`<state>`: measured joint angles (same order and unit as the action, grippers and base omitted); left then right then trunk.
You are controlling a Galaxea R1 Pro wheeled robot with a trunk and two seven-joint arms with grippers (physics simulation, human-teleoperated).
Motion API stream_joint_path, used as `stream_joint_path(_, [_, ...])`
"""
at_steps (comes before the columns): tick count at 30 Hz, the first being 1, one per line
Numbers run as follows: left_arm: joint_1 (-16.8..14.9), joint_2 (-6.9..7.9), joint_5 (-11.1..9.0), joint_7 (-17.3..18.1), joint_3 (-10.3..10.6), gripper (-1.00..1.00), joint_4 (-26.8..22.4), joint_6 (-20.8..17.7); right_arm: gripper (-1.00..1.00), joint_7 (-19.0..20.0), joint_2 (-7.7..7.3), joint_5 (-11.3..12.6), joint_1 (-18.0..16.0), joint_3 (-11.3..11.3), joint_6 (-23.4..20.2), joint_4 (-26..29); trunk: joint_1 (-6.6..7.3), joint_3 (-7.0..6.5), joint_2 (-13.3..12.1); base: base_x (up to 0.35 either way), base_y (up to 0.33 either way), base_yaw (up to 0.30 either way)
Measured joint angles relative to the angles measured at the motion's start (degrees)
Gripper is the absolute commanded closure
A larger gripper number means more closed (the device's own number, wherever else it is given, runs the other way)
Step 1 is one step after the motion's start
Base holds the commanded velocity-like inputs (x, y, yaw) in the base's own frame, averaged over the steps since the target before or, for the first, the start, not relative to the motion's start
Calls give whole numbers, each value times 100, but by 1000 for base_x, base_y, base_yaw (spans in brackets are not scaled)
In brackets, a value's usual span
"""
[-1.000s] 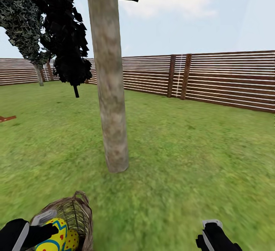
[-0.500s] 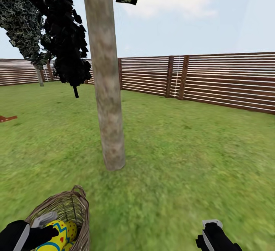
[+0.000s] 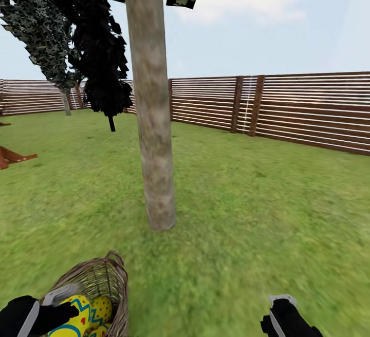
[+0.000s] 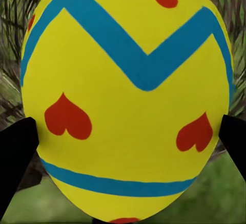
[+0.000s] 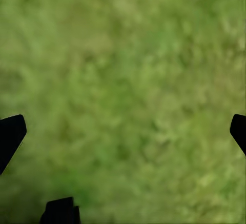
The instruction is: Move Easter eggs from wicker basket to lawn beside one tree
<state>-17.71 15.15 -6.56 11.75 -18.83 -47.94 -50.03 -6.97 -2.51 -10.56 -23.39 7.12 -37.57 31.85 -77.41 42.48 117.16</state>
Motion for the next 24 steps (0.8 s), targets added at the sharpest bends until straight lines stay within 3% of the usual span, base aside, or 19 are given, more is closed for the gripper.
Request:
stream_joint_path(10, [-1, -1, -9, 0, -6, 100, -19, 1, -100, 8, 1, 10, 2, 1, -1, 4, 220, -180, -401, 0, 0, 117])
stream_joint_path(24, [0, 16, -49, -1, -14, 100, -39, -4, -100, 0, -3, -1, 1, 0, 0, 4, 527, -431, -963, 0, 0, 249])
